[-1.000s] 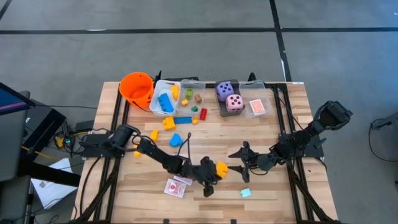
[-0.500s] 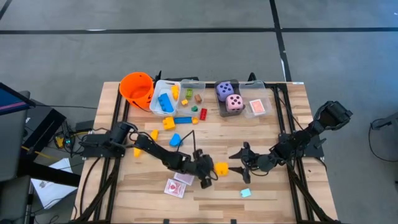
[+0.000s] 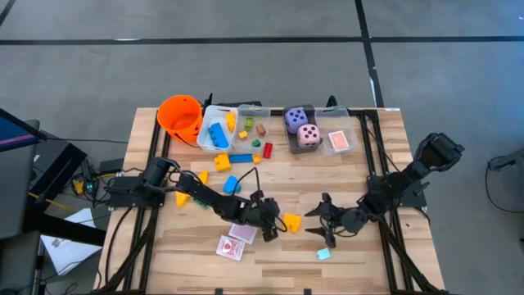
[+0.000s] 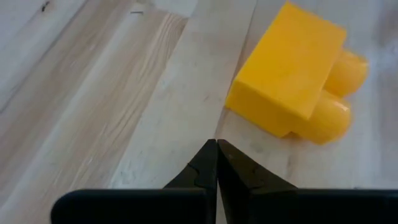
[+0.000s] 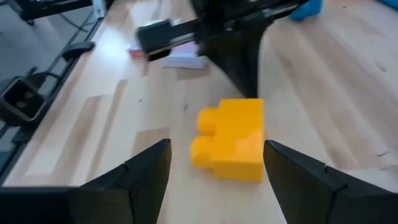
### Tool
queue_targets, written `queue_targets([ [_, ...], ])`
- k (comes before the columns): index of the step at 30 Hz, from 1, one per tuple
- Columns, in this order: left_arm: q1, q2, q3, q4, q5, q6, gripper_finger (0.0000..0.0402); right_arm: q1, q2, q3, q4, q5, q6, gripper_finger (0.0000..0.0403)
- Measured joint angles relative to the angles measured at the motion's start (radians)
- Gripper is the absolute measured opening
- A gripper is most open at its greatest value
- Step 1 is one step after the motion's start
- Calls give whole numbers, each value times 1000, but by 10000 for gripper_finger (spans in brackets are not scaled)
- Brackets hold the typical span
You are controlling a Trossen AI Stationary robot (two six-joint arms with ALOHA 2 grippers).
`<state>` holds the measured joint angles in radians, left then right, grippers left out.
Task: Pick & Place Toys
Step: Put the large yellow game piece into the white bin
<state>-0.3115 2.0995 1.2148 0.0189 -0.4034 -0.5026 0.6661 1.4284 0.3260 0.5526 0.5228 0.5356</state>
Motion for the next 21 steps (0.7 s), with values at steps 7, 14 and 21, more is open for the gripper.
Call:
queue_targets([
  [7,0,0,0,-16,0,0,3,41,0,0,-32,50,36,249],
  [14,-2,0,0,-16,11,0,1,22,0,0,-46,112,51,249],
  [21,-2,0,1,-17,12,30,3,8,0,0,-55,56,115,250],
])
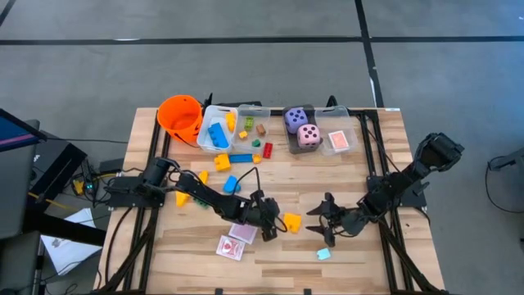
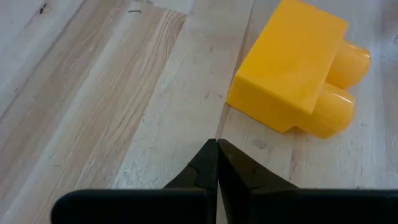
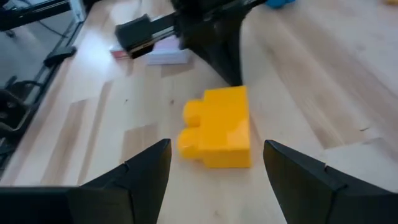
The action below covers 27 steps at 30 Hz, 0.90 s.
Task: Pick & Place Toys
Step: Put the large yellow game piece into the white bin
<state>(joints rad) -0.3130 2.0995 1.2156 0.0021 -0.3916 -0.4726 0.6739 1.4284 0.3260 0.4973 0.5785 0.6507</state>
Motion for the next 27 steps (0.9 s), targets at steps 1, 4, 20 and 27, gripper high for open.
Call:
queue_targets([
  [1,0,0,0,0,1,11,3,1,0,0,-1,-1,2,250],
  [4,1,0,0,0,3,33,2,5,0,0,-7,3,13,256],
  [20,52,-42,-1,-18,4,57,1,-5,0,0,-39,60,26,357],
  [27,58,-42,-1,-23,4,57,1,0,0,0,-48,77,83,334],
])
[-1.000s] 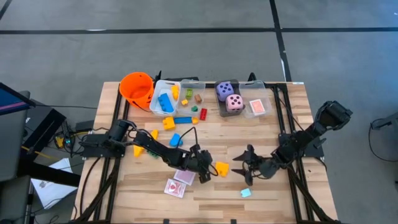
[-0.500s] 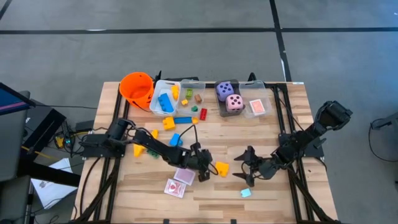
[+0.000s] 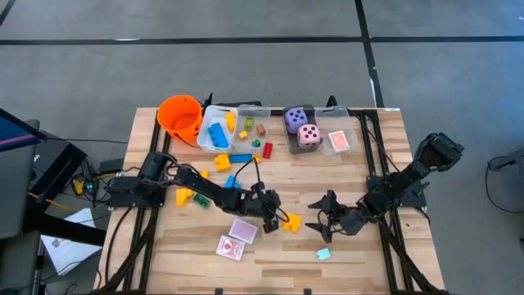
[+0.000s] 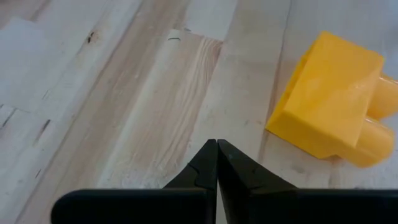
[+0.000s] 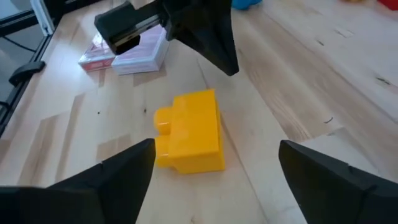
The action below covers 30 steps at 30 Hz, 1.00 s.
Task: Pick & Place Toys
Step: Put the large yellow game piece into the white bin
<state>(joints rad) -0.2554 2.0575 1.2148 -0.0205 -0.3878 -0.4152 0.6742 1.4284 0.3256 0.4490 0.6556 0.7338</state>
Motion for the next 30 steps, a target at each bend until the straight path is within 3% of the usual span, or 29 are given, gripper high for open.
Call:
queue_targets([
  [12,0,0,0,18,4,0,1,4,0,0,-1,-1,-7,338],
  [14,0,0,0,22,58,-1,1,4,12,0,9,-1,-5,338],
  [19,-1,0,0,25,189,-9,1,5,141,45,51,-3,0,338],
  [25,-1,0,0,31,198,-11,1,-9,341,157,46,-19,-70,338],
  [30,-1,0,0,59,199,-11,1,-40,426,230,54,-2,-118,338],
])
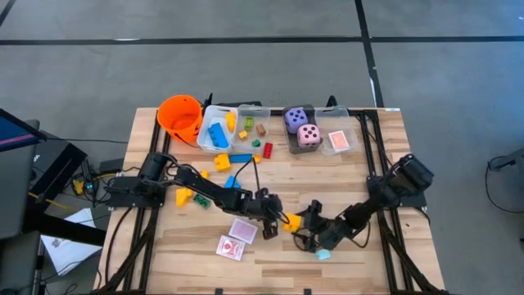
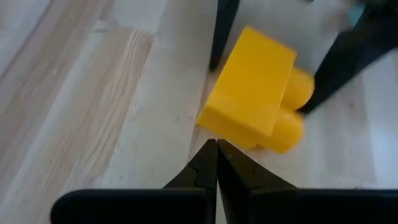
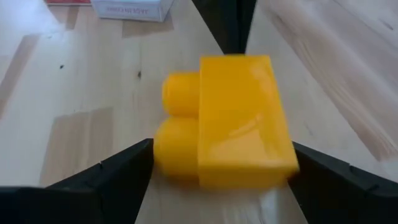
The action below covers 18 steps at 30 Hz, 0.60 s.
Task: Pick & Place Toys
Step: Put the large yellow game piece into the white bin
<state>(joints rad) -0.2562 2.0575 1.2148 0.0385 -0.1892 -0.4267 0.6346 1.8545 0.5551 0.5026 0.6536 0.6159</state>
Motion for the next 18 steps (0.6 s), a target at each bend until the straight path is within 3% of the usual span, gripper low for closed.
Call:
queue_targets([
  [11,-1,5,0,69,56,2,1,-23,12,34,-5,-28,-37,335],
  [18,5,-7,0,-10,36,32,1,-23,12,34,-2,-25,-38,262],
])
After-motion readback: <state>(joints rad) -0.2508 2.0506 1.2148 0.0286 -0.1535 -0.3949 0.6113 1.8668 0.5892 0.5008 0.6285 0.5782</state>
